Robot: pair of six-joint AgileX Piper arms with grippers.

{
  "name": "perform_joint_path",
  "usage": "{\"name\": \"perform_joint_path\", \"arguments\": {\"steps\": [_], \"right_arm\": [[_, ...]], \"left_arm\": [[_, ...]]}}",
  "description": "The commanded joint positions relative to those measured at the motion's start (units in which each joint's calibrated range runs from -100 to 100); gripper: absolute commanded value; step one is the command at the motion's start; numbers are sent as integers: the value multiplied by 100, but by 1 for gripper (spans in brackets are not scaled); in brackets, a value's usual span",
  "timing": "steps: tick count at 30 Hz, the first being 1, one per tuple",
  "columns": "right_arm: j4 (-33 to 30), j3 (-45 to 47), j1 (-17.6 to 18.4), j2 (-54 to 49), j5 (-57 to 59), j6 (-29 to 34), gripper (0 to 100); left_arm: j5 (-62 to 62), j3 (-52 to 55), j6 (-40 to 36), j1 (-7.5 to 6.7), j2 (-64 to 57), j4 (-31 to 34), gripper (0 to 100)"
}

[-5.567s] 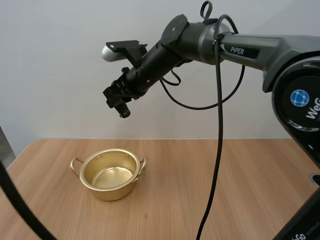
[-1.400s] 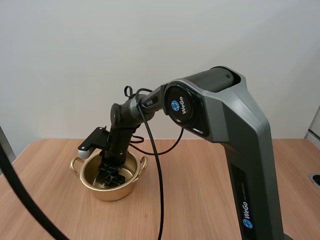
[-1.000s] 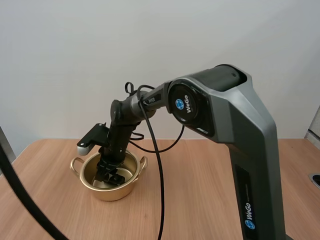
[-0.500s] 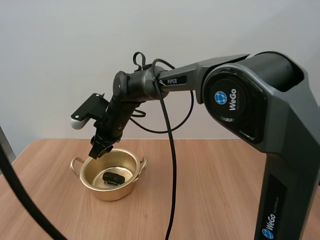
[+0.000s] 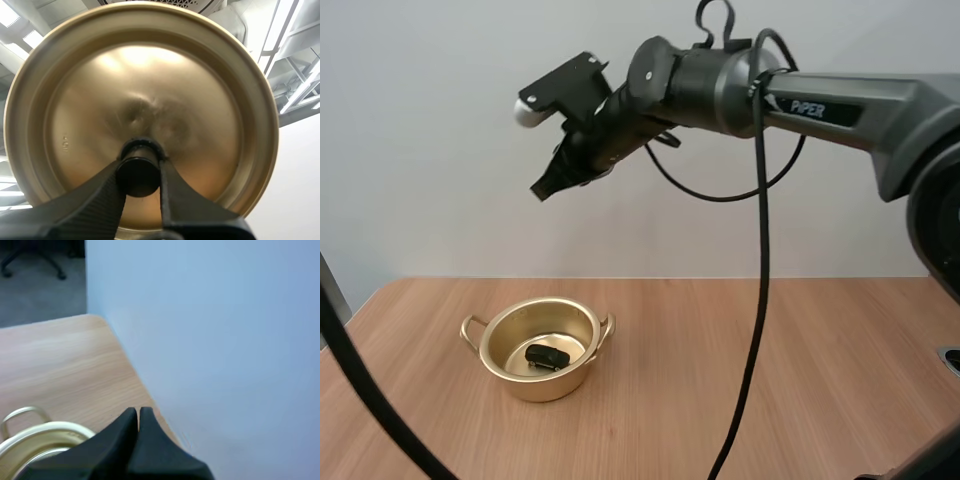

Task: Open the pot, put the car inside, and close it

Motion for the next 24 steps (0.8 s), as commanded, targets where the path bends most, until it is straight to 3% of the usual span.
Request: {"name": "perform_joint_path", "arguments": {"steps": [1,10,16,19,24], "right_arm": [[149,-10,-614,-276,-349,31,0],[1303,30,-2197,-683,-1024,-15,0],[2867,514,-3044,-1050,-1487,-384,0],[4040,1054,-3301,-1334,-1332,-1341,0],[6325,2299,-3395,-2025,182,-3753,0]], "left_arm": [[-77,-5,0,-1,6,-44,0],[-251,-5,0,-1,6,-118,0],[206,-5,-183,-1,-5,-118,0],[267,-5,-218,-1,-5,-118,0],[267,-5,-218,-1,-5,-118,0]]}}
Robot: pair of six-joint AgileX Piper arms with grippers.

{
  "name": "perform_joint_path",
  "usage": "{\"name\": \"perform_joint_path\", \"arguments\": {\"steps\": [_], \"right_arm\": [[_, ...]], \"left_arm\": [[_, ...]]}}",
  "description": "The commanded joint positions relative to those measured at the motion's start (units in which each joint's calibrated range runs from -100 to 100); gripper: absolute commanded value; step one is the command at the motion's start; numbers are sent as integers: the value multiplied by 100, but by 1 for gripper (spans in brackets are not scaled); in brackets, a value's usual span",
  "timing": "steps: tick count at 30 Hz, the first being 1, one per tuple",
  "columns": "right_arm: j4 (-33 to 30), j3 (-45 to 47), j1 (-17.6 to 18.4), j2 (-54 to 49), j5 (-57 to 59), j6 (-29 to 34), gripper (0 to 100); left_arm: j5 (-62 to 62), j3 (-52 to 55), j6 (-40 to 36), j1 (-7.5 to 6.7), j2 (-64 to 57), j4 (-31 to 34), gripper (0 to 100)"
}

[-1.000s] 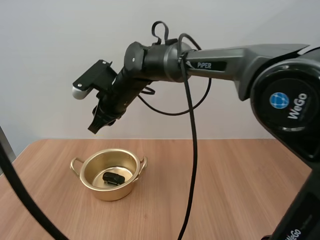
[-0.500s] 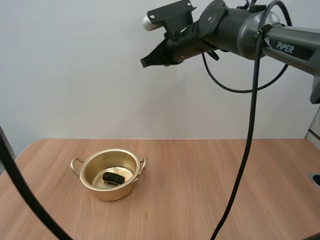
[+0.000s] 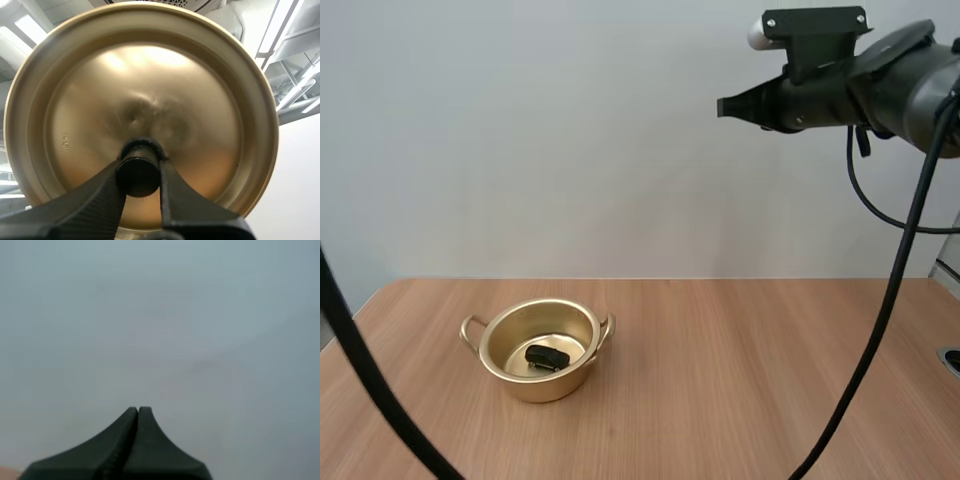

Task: Open the pot, put the car inside, and close it

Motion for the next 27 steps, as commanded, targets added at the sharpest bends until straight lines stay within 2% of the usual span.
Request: {"name": "perform_joint_path", "arguments": {"steps": [1,4,8,9,11,14,17,21,24,27], "right_arm": [[3315,867,-560,-374,1153,-2745,0],[3927,1590,-560,-779,1502,-3123,0],[4063,2274,-560,-1193,1442,-3243,0],[4279,2532,-560,-1276,1442,-3610,0],[4731,2959,-560,-1398,1754,-3762,0],[4731,3380,-560,-1516,3049,-3762,0],[4294,3444,-553,-1516,3692,-3762,0],[3785,3444,-553,-1516,3886,-3762,0],[3204,3444,-553,-1516,3886,-3762,0],[2124,3444,-553,-1516,3886,-3762,0]], "left_arm": [[0,-5,3,-1,-5,0,0],[0,-5,3,-1,-5,0,0],[-2,-5,-6,-1,-16,0,0],[-2,-5,-6,-1,-16,0,0],[42,-5,-49,-1,-16,0,0],[163,-5,-121,-1,-40,0,0],[185,-5,-121,-1,-66,0,0],[417,-5,-121,-1,-110,0,0],[1489,-5,-208,-1,-91,0,0],[2673,292,-224,-1,21,0,0]]}}
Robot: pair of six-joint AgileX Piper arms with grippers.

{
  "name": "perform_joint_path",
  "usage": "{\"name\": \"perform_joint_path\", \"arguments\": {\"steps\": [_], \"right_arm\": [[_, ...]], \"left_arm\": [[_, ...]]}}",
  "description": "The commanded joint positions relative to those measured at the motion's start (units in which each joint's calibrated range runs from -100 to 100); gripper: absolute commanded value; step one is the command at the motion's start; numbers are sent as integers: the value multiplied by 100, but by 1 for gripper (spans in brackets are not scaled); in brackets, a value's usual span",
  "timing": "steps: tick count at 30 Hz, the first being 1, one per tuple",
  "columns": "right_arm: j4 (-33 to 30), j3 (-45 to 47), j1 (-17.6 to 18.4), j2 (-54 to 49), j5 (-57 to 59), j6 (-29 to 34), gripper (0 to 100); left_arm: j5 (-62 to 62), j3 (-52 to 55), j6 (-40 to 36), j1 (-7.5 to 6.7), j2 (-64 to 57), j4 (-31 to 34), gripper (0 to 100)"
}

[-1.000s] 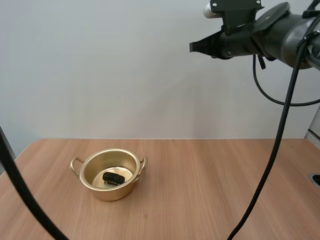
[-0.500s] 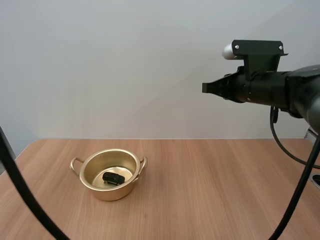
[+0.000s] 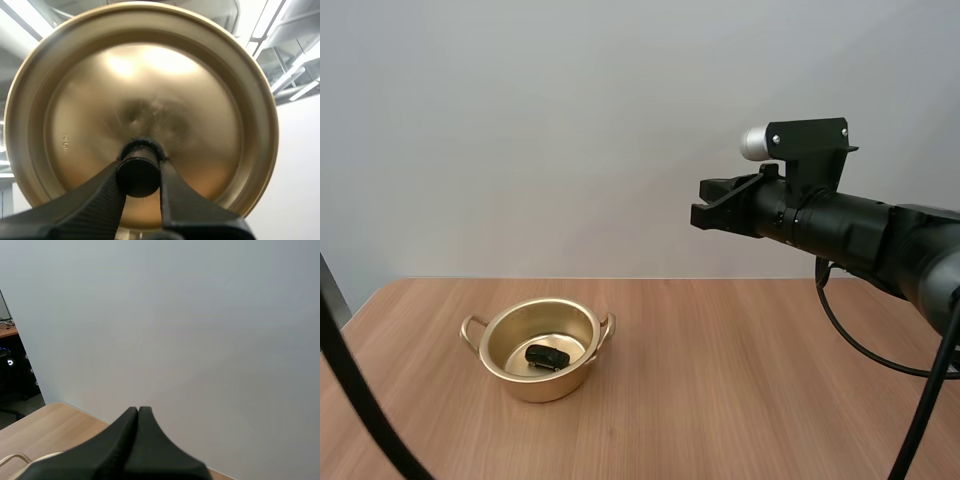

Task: Open the pot, put the car inside, and close it

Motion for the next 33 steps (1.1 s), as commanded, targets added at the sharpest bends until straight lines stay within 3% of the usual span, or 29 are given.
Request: {"name": "perform_joint_path", "arguments": {"steps": [1,5,10,17,24,33], "right_arm": [[-1966,4,3,1,11,-15,0],[-2310,4,3,1,11,43,0],[-2896,4,3,1,11,688,0],[-3282,4,3,1,-88,720,0],[-3478,4,3,1,-1442,965,0],[-3478,4,3,1,-1574,965,0]], "left_arm": [[1601,315,22,-1,83,0,0],[2435,1271,202,-1,271,10,0],[2997,2657,471,-1,786,60,0],[3039,3858,697,-1,1755,60,0],[3422,4158,832,-1,2849,45,0],[3887,4158,1144,-1,3524,24,0]]}}
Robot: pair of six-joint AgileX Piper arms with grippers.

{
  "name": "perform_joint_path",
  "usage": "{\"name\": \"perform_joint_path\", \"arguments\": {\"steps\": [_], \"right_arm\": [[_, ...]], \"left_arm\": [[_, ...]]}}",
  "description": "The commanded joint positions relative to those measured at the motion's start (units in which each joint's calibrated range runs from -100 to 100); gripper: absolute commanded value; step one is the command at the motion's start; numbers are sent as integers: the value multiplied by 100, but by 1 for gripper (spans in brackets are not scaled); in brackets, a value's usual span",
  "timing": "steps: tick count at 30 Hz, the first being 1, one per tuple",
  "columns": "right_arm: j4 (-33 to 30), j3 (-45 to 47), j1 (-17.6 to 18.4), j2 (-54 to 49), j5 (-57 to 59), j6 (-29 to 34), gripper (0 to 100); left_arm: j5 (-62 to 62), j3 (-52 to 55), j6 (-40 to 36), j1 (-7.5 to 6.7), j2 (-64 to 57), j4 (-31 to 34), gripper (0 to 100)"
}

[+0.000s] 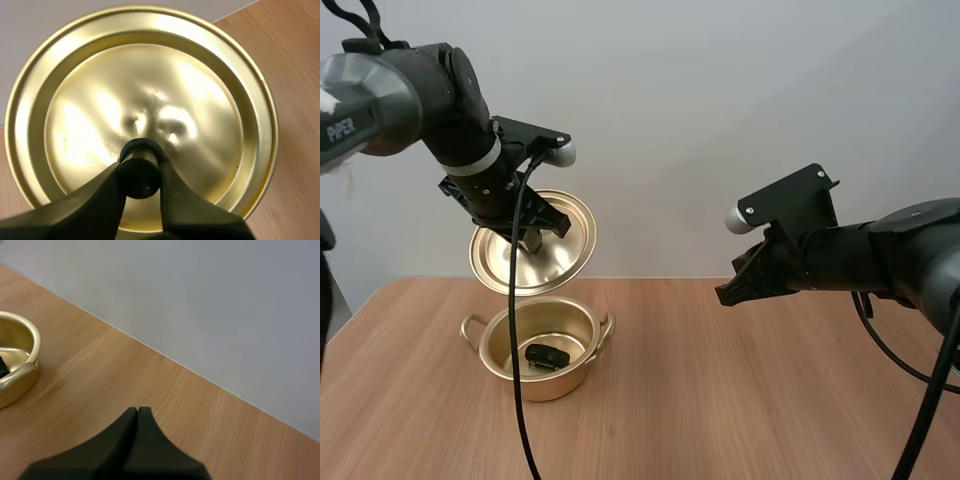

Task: Open the pot, put the car inside, and close it

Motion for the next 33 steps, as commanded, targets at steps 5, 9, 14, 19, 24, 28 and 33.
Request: {"name": "perform_joint_path", "arguments": {"steps": [5,9,14,19,24,28,33], "right_arm": [[-12,4,3,1,-53,-3,0],[-12,4,3,1,-53,-3,0],[-12,4,3,1,-53,-3,0],[-12,4,3,1,-53,-3,0],[-22,4,3,1,-70,-3,0],[-22,4,3,1,-70,-3,0],[-22,4,3,1,-70,-3,0]], "left_arm": [[358,3,146,-1,446,-2,0],[358,3,223,-1,740,-2,0],[358,3,268,-1,1117,-14,0],[358,3,275,-1,1378,-37,0],[358,3,328,-1,1531,-37,0],[358,3,331,-1,1601,-47,0],[358,3,331,-1,1601,-71,0]]}}
